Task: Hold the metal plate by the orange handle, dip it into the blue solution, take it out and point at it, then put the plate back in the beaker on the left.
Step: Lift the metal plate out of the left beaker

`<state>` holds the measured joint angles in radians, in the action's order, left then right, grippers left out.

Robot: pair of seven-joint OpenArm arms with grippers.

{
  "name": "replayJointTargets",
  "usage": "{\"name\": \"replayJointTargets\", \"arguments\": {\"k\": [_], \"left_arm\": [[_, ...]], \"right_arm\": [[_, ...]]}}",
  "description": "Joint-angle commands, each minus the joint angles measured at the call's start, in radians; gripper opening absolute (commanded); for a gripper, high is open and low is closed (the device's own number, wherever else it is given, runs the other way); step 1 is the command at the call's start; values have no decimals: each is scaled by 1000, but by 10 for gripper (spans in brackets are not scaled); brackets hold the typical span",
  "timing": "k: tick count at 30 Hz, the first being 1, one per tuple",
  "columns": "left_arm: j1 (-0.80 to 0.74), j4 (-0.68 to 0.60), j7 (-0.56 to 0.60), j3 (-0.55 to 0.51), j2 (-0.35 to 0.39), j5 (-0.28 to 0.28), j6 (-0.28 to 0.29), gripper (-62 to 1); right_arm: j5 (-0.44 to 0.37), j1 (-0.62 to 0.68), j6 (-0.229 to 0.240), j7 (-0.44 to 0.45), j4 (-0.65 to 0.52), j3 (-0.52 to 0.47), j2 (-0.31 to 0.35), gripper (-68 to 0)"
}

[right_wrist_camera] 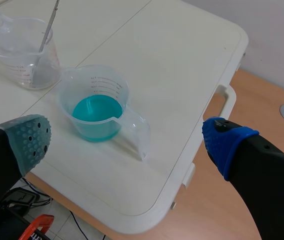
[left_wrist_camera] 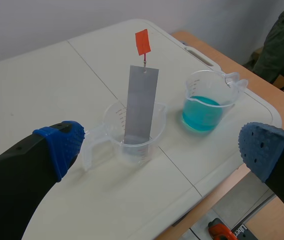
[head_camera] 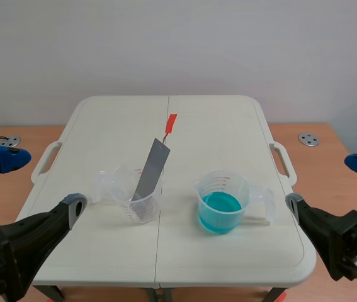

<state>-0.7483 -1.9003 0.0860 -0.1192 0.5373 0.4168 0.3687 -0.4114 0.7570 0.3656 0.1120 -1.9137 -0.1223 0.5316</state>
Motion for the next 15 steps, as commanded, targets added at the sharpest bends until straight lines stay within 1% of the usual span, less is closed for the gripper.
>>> {"name": "replayJointTargets", "arguments": {"k": [1,4,5,6,8,9,10,12,15], "left_arm": [[-2,-13,17,-2,-5,8,1,14],[-2,-13,17,-2,-5,8,0,14],[-2,-13,17,-2,-5,8,0,-47],[-2,-13,17,-2,-5,8,0,-182],[-2,-13,3,-2,-5,8,0,-492],[-2,-13,-3,-2,-5,6,0,-615],[-2,-13,-3,-2,-5,4,0,-588],[-2,-13,-2,-2,-5,2,0,-563],[-2,-13,2,-2,-5,3,0,-562]], "right_arm": [[-9,-9,0,18,-14,-1,3,-50],[-8,-9,0,18,-14,-1,3,-50],[-8,-9,0,18,-14,-1,3,-50],[-8,-9,0,18,-14,-1,3,-50],[-8,-9,0,18,-14,-1,3,-50],[-9,-9,0,18,-14,-1,3,-50],[-11,-10,0,18,-14,-1,3,-50],[-29,-17,2,18,-14,-1,2,-50],[-39,-43,2,13,-13,-1,-6,-50]]}}
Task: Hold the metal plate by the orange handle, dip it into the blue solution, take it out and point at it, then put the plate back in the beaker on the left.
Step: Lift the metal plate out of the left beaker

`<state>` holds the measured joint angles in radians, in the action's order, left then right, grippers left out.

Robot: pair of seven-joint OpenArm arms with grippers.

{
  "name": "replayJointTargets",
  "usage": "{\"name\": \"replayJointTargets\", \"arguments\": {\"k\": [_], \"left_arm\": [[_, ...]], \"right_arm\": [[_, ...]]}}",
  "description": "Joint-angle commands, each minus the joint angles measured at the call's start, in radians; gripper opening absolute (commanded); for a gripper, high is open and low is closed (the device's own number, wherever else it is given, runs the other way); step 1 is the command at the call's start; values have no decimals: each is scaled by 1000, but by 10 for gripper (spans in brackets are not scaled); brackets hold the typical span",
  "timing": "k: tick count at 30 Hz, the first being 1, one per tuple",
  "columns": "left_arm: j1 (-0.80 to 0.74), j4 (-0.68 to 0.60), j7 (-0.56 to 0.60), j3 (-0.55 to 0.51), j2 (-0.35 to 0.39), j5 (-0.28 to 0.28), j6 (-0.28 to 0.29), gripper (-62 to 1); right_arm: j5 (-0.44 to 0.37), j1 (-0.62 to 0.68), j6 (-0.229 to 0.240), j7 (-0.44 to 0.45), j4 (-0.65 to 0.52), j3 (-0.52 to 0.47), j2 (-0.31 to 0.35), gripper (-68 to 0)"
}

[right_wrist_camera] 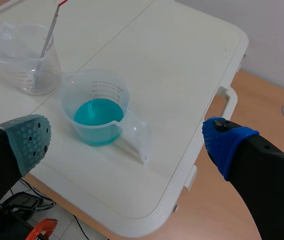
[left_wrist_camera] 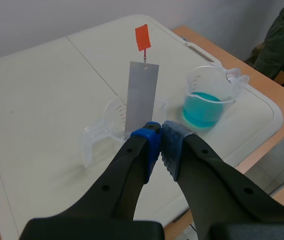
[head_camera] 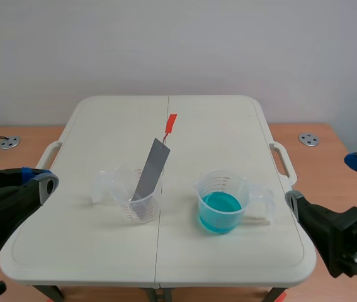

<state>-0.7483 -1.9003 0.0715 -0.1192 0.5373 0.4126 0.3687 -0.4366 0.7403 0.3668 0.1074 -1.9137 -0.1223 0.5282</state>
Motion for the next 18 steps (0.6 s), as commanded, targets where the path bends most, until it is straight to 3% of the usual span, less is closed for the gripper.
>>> {"name": "replayJointTargets", "arguments": {"k": [1,5,8,14,18], "left_arm": [[-2,-13,16,-2,-5,7,0,-562],[-30,-13,4,-6,-5,4,-26,-562],[-93,-13,-5,-10,-5,-39,-49,-562],[-262,-7,-101,-13,-5,-90,-69,-562],[-373,28,-156,-14,-5,-95,-68,-562]], "right_arm": [[-14,-38,0,18,-13,0,-7,-50],[-18,-91,20,16,-13,35,-8,-50],[-18,-138,23,-2,-8,80,-8,-50],[-21,-246,23,-16,33,175,-11,-50],[-21,-321,23,-23,76,223,-45,-50]]}}
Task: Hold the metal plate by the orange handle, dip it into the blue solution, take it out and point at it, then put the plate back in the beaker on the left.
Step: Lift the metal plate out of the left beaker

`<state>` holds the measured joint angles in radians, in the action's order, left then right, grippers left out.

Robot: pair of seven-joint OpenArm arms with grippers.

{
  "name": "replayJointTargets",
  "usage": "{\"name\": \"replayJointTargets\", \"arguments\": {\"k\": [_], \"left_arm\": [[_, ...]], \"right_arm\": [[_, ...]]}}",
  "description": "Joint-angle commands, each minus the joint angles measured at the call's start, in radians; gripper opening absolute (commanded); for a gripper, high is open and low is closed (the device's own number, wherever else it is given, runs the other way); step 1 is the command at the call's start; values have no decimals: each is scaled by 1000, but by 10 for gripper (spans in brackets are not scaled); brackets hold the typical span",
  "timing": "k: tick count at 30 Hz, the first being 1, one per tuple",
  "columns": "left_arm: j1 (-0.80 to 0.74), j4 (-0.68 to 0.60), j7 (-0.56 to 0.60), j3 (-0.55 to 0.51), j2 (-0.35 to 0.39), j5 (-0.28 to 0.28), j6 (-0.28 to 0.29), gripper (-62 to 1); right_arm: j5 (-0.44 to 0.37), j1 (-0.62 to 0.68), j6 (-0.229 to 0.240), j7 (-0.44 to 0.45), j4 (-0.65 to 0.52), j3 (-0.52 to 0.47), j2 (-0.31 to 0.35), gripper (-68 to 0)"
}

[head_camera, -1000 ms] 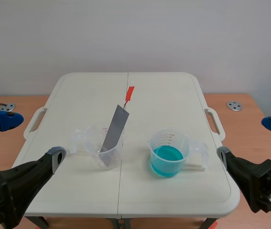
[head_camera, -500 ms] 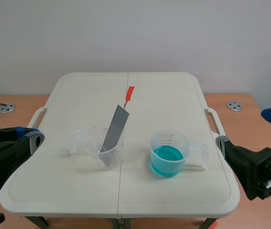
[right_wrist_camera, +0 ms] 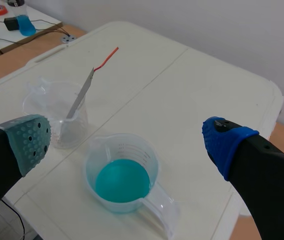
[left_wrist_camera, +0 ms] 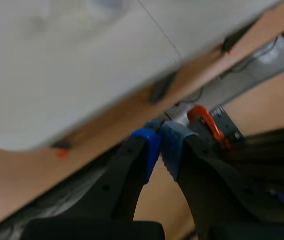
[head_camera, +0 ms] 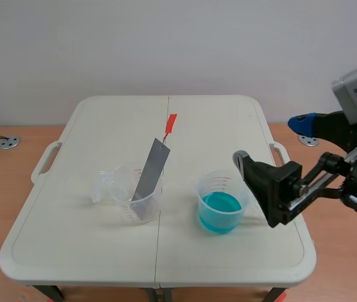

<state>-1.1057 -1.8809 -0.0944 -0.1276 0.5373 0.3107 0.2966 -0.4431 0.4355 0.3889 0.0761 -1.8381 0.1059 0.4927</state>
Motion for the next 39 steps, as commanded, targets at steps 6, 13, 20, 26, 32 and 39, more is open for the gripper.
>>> {"name": "replayJointTargets", "arguments": {"k": [6,13,20,26,32,39], "left_arm": [[-108,115,6,-6,-5,6,5,-562],[-110,244,-39,-5,-5,7,6,-562],[-110,329,-38,-5,-11,7,13,-562],[-110,371,-37,26,-28,7,13,-562],[-99,398,-38,58,-27,7,13,-562],[-91,444,-37,61,-27,8,13,-562]], "right_arm": [[-15,-114,0,-33,55,64,-72,-50],[-40,-232,0,-104,120,142,-142,-50],[-89,-336,0,-173,217,182,-227,-50],[-89,-408,-1,-217,277,190,-302,-50],[-89,-475,-1,-228,375,190,-372,-50],[-89,-558,-3,-227,495,192,-425,-50]]}}
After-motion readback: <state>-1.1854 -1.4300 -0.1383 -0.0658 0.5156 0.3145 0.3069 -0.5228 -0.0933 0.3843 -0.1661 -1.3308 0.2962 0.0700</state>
